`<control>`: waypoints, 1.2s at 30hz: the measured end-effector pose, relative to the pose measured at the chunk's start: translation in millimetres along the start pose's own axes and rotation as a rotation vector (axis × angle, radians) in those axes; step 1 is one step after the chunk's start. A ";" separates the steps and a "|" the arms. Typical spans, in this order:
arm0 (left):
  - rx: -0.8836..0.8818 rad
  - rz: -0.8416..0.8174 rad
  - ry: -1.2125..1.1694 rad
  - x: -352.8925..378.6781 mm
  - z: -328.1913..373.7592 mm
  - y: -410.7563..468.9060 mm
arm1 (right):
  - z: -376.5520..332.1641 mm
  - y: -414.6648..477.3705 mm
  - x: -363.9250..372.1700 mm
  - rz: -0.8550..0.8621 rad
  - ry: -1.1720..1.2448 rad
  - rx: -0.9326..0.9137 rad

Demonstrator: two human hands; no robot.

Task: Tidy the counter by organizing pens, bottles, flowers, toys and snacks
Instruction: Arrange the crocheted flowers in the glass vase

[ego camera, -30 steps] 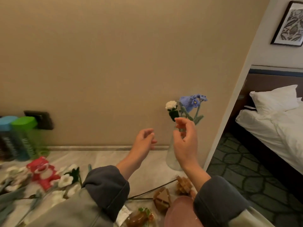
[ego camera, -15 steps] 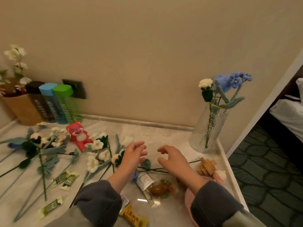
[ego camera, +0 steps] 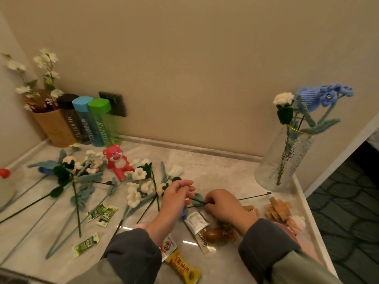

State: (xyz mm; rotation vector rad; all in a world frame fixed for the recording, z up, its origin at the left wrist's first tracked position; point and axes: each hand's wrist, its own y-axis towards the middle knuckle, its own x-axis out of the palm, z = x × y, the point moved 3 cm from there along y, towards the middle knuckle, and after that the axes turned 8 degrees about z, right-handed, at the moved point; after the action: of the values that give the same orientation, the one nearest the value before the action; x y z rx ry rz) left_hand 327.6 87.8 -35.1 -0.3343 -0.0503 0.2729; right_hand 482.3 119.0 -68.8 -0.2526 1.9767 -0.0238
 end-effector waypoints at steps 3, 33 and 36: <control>0.078 -0.056 0.013 0.4 5.5 0.2 | -2.0 2.9 -11.8 0.075 0.121 -0.046; 0.609 -0.300 0.014 142.8 154.3 -12.1 | 2.3 -31.2 -200.1 0.805 0.878 -0.076; 0.623 -0.326 -0.035 157.5 165.7 -16.8 | 13.2 -36.1 -213.3 0.828 0.811 -0.049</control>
State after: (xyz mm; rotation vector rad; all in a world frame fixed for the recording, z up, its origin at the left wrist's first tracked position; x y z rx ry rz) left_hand 467.9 168.0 127.5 0.2982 -0.0509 -0.0365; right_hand 582.9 125.2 123.0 0.6600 2.7399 0.5281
